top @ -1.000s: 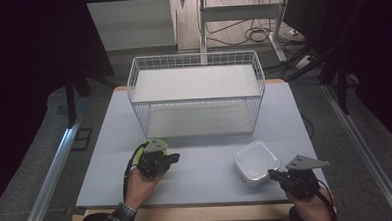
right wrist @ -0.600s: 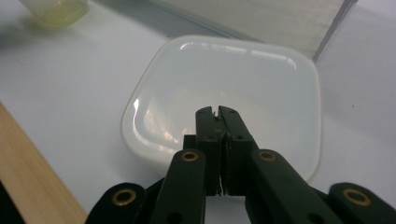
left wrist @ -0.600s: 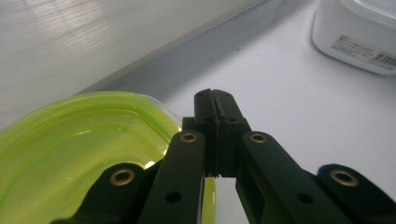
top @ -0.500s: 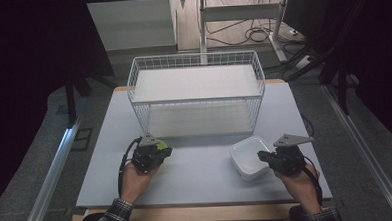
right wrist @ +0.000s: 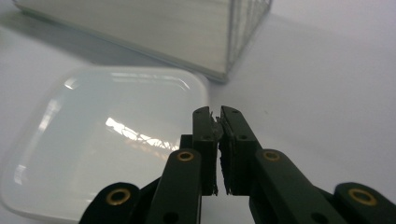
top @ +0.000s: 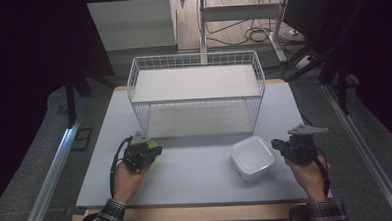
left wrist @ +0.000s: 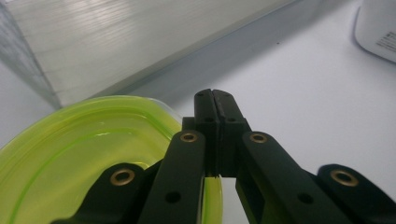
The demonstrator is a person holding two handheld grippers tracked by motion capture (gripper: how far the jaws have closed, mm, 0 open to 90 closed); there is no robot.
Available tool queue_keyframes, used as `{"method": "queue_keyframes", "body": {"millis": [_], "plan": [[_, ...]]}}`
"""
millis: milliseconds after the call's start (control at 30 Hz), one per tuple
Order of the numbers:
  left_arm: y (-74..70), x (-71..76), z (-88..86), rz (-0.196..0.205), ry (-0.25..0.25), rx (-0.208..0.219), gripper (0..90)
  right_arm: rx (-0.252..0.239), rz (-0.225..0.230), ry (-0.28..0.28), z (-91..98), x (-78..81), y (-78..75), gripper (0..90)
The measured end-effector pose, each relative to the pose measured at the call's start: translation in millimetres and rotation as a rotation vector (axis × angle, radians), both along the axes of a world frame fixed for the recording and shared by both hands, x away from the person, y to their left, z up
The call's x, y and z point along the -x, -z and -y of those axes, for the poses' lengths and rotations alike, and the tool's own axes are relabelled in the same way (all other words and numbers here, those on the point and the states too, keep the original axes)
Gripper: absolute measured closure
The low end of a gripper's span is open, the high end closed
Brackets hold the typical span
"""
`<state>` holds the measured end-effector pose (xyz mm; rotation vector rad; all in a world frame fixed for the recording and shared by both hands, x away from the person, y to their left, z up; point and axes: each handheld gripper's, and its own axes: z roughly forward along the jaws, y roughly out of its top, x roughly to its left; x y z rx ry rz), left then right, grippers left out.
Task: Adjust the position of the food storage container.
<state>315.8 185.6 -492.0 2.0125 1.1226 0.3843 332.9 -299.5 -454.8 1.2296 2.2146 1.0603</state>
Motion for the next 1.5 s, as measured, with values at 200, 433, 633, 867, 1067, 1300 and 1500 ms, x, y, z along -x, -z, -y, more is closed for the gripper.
{"method": "queue_keyframes", "body": {"millis": [200, 433, 633, 867, 1067, 1300, 1500], "plan": [[-7.0, 11.2, 20.4, 0.043, 0.073, 0.029, 89.7, 0.007, -0.06, 0.018, 8.5, -2.6, 17.1, 84.3], [2.7, 18.8, 46.1, 0.011, 0.164, 0.022, 89.2, 0.0, -0.08, -0.007, 2.8, 5.3, 22.4, 86.2], [8.4, 21.1, 53.8, -0.011, 0.193, 0.035, 89.0, -0.013, -0.104, -0.08, -18.2, 10.0, 25.4, 86.5], [13.3, 23.5, 58.0, -0.028, 0.208, 0.04, 88.9, -0.022, -0.115, -0.143, -39.3, 13.4, 28.0, 87.4], [16.2, 24.6, 55.5, -0.043, 0.208, 0.04, 88.4, -0.031, -0.131, -0.205, -61.5, 15.2, 30.9, 87.5], [18.2, 29.6, 49.6, -0.054, 0.206, 0.045, 87.7, -0.043, -0.142, -0.261, -86.3, 18.1, 34.1, 87.4], [19.6, 34.3, 48.0, -0.056, 0.211, 0.031, 86.6, -0.054, -0.152, -0.294, -98.0, 21.7, 35.5, 87.4]]}}
